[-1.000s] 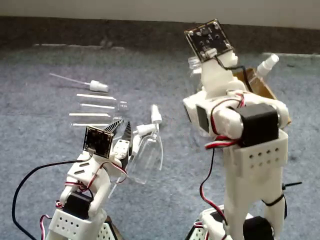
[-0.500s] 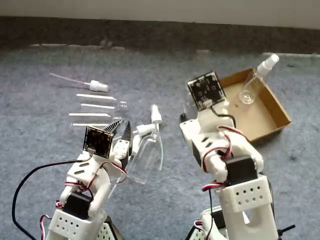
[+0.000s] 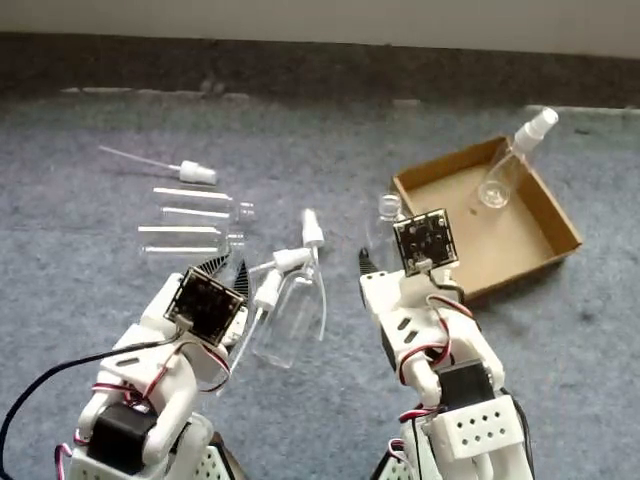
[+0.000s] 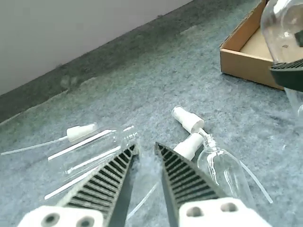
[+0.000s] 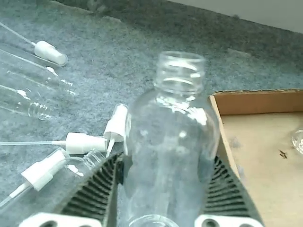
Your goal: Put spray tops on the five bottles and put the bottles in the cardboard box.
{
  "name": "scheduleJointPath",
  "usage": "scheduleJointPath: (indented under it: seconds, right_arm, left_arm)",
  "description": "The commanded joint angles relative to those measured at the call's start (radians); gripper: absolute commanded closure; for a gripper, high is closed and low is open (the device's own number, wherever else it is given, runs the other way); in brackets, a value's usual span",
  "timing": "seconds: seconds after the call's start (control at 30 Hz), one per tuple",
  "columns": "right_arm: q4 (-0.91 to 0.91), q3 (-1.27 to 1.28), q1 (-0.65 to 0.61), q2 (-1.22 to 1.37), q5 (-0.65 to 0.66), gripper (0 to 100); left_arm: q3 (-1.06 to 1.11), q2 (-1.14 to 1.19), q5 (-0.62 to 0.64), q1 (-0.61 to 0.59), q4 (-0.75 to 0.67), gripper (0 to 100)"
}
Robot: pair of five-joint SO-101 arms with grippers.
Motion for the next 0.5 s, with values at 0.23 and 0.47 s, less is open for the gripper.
scheduleJointPath:
  seconds: [0.23, 0.47]
  right_arm:
    - [-0.131, 0.125, 0.015, -0.094, -0.015, 86.6]
    - [-0.143, 0.208, 0.015, -0.278, -0.015, 86.7]
  left_arm:
    - [-0.329, 0.346, -0.112, -0.015, 0.092, 99]
    - [-0.526, 0.742, -0.11, -0.013, 0.144, 99]
